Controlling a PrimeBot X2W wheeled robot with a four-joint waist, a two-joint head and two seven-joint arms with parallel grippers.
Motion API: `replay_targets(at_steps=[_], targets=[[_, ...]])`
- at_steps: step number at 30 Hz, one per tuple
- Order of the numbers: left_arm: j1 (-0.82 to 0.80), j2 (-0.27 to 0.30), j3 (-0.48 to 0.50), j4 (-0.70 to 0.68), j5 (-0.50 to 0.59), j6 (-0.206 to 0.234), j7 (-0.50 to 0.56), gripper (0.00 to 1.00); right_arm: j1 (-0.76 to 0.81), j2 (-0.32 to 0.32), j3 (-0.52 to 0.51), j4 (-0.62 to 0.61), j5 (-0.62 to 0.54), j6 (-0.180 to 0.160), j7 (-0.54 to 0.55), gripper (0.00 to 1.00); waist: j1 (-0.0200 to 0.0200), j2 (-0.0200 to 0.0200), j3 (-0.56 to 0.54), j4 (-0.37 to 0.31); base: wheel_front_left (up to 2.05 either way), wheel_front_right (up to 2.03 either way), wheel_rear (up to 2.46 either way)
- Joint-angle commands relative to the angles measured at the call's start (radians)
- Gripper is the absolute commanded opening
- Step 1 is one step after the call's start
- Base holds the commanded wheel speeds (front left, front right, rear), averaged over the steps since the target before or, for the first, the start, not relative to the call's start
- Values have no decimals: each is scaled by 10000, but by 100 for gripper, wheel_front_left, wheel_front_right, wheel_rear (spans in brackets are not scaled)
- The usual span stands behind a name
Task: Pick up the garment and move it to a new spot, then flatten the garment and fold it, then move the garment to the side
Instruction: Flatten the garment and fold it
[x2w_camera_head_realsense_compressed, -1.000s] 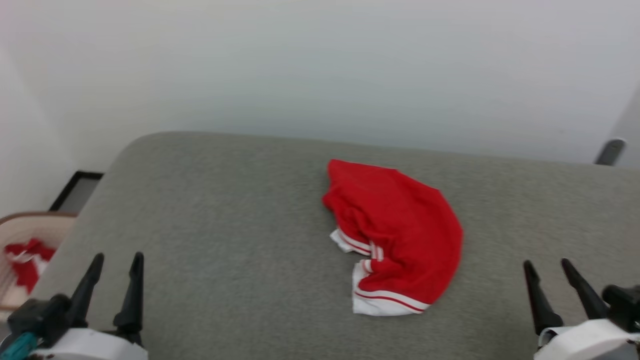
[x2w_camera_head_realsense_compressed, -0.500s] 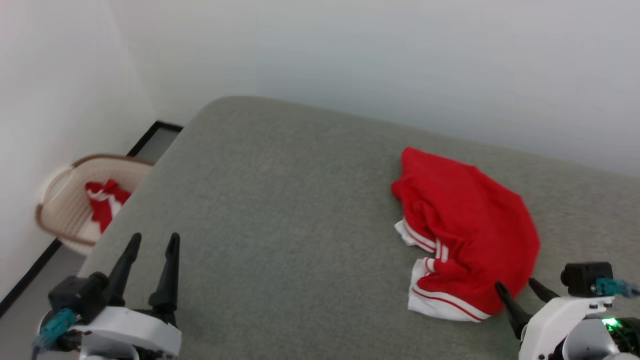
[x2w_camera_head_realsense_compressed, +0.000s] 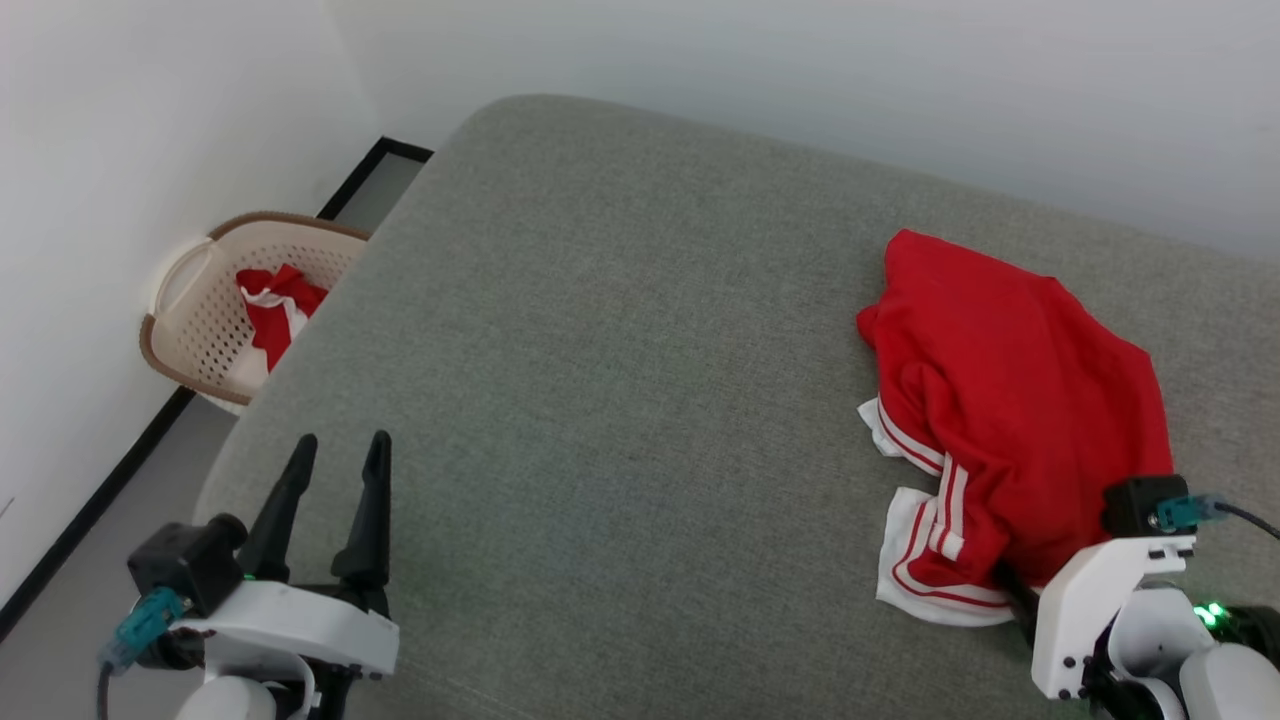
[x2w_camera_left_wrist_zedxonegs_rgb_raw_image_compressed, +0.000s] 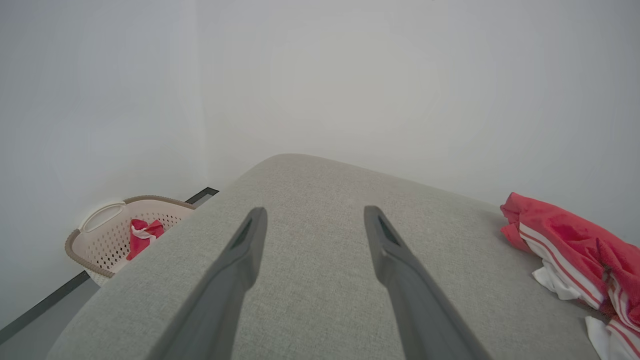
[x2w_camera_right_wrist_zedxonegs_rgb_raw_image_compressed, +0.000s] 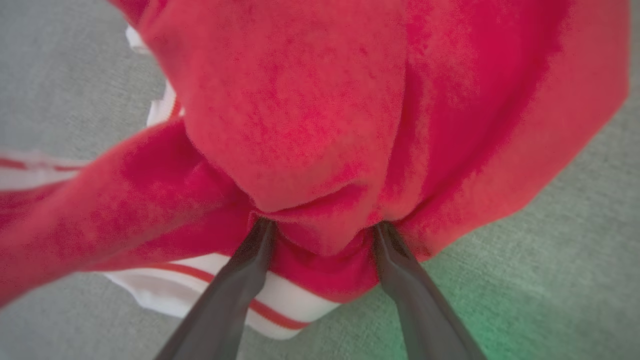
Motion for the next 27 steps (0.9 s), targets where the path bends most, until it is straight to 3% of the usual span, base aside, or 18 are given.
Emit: replay_targets(at_steps=[1,2,8,16,22,27], targets=[[-129,-116,131,1,83,-85,-37,100,42,155,310,524,34,10,136,4,0,0,213,125,0,0,0],[-116,-175,197,-5,148,-122,-38,100,-35,85,469,650,27,10,146,0,0,0,223,102,0,0,0],[111,-339,641,-40,368,-252,-26,100,-500,-390,620,534,261,7,9,0,0,0,121,-261,0,0,0],[435,-369,1139,-191,489,-380,-26,100,-667,-1287,650,-1039,744,1,568,0,0,0,-162,-1030,0,0,0],[623,-403,1260,-271,552,-449,-24,100,-271,-2106,-70,-1899,898,1,1101,0,0,0,-383,-1565,0,0,0],[686,-410,1160,-255,518,-496,-24,100,45,-2613,-1023,-1917,1039,1,1119,0,0,0,-432,-1856,0,0,0]])
